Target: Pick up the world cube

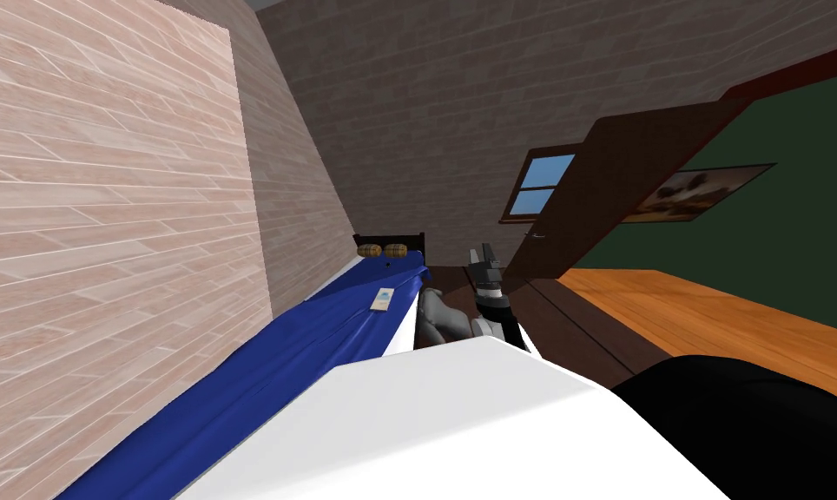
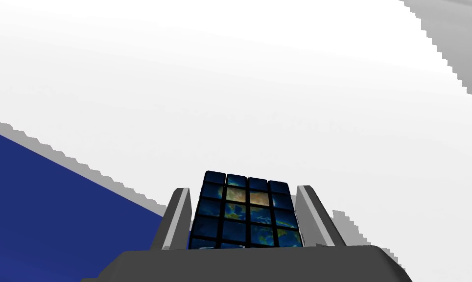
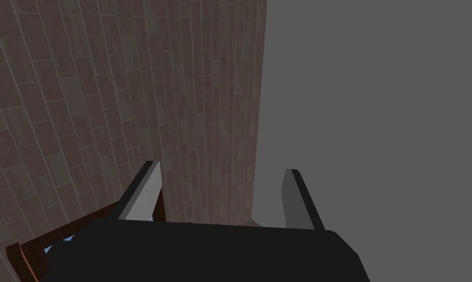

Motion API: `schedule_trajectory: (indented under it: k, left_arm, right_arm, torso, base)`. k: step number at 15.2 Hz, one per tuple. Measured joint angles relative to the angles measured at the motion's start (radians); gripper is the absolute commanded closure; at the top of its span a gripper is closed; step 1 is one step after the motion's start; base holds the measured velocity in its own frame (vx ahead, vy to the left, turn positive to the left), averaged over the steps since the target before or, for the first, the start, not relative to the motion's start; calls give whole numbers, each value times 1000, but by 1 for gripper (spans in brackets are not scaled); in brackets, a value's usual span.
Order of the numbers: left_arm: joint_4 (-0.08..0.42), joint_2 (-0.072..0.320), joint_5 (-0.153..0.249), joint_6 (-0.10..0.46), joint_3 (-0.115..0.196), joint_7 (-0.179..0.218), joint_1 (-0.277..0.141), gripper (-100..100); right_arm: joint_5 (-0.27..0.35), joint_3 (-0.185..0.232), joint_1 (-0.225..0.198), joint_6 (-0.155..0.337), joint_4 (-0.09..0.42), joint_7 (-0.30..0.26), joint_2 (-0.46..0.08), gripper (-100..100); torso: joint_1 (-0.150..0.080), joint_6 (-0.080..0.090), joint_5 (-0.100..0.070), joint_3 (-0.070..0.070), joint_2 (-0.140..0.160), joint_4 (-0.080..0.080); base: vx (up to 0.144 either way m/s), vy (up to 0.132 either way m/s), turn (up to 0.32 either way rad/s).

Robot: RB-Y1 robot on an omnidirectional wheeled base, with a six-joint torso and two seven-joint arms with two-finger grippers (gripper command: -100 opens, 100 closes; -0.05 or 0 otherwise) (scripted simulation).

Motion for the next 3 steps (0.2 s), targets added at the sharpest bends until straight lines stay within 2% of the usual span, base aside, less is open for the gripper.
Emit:
schedule_trajectory:
  k: [3]
  left_arm:
    - [-55, 11, 12, 46, 0, -10, 18, 100]
  right_arm:
    - [0, 0, 0, 0, 0, 0, 0, 0]
  torso:
    - [0, 0, 0, 0, 0, 0]
  base:
    - [-4, -22, 13]
